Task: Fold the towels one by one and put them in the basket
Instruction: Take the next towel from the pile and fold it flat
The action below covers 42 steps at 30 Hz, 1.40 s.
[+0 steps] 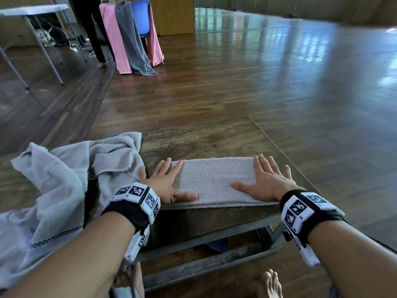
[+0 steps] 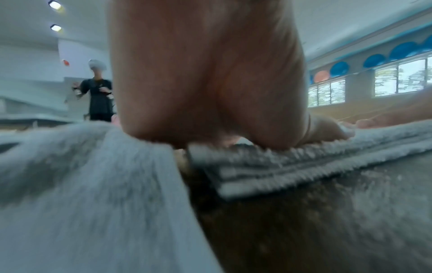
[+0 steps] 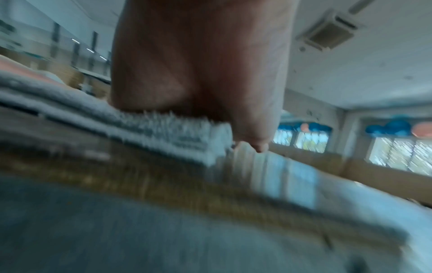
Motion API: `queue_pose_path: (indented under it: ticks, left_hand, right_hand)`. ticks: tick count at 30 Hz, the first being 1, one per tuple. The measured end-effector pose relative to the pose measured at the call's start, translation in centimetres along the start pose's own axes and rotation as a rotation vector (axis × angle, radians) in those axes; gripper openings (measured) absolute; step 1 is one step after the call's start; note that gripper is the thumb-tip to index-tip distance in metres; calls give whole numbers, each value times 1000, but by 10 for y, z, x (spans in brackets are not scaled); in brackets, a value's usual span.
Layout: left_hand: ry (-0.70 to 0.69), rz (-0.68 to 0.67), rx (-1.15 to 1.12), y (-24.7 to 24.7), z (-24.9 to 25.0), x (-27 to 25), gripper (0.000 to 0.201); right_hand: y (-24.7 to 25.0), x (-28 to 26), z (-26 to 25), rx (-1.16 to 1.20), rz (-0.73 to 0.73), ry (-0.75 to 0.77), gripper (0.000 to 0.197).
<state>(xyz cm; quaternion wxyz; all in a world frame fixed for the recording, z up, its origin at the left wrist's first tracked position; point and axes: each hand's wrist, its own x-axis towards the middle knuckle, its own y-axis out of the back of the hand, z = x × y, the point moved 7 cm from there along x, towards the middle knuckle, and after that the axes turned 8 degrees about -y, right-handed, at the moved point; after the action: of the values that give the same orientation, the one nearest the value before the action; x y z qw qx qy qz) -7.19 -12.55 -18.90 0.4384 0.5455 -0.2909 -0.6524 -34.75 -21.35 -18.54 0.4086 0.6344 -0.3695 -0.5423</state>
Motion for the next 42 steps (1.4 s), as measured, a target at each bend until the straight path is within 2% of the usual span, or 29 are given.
queue_pose_path:
  ticks: [2,4,5,6,8,12,14,19,25,27,30,33,36,38,42]
  left_hand:
    - [-17,29,-21,7,0,2,131]
    - [-15,87,-68,13,1,4,120]
    - [-14,126,-77,16,2,5,114]
    - [-16,162,-69,19,3,6,108]
    - [-28,209,-24,22,5,8,96]
    - [-28,248,6,28,4,12,79]
    - [-12,287,39,33,2,11,69]
    - [27,338,35,39,-5,3,45]
    - [-46,291,-105,33,-1,-8,36]
    - [-80,284,-181,31,2,-13,30]
    - [-159,225,-281,28,9,-20,18]
    - [-208,101,-256,26,16,-25,41]
    - [-241,71,-234,23,20,-27,59]
    - [-265,129,-213,25,25,-27,60]
    - [-357,334,-185,38,36,-27,51]
  right_hand:
    - [15,-5,-15,-50,119,72,119]
    - [31,-15,-36,-52,250,179,93]
    - [36,-20,-45,-37,265,208,80]
    - [38,-24,-53,-19,232,216,71]
    - [30,-30,-66,-17,100,220,65]
    - [11,-34,-82,-29,-54,248,76]
    - [12,-33,-84,-24,-38,242,80]
    - [24,-31,-81,-30,57,211,71]
    - [37,-35,-85,15,199,225,51]
    - [30,-33,-85,53,141,194,45]
    - [18,-32,-86,92,75,206,47]
    - [19,-32,-84,183,65,247,48]
    - [16,-30,-78,182,35,303,48]
    - [13,-28,-71,149,27,328,56]
    - [7,-26,-59,103,-15,370,83]
